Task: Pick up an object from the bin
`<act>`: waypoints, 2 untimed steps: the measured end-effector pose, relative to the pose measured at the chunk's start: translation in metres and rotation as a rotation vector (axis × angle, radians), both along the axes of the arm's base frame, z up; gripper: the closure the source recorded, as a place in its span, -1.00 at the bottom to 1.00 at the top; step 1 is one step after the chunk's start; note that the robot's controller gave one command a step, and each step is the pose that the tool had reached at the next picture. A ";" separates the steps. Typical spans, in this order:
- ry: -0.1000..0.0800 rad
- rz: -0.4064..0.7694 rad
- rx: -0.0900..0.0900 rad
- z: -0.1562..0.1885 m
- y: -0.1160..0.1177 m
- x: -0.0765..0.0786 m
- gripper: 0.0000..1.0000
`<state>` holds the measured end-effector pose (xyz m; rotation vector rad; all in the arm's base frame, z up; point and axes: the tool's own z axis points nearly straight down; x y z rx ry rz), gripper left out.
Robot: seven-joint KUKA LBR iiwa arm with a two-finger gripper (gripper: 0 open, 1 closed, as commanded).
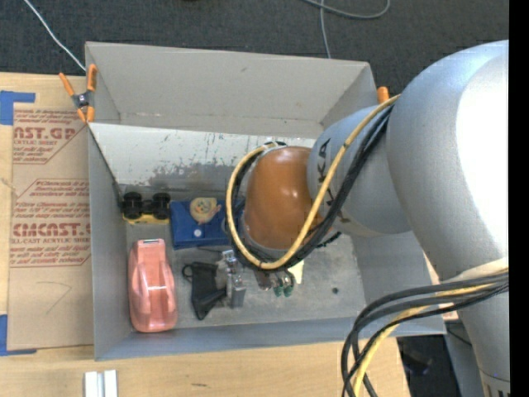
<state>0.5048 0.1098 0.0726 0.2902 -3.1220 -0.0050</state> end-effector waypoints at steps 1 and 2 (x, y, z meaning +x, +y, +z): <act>0.009 0.000 -0.002 0.020 -0.001 -0.003 1.00; 0.005 -0.001 -0.002 0.044 0.000 -0.001 1.00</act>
Offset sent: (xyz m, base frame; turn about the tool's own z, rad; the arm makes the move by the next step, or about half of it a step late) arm -0.0001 -0.0001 0.0228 0.0000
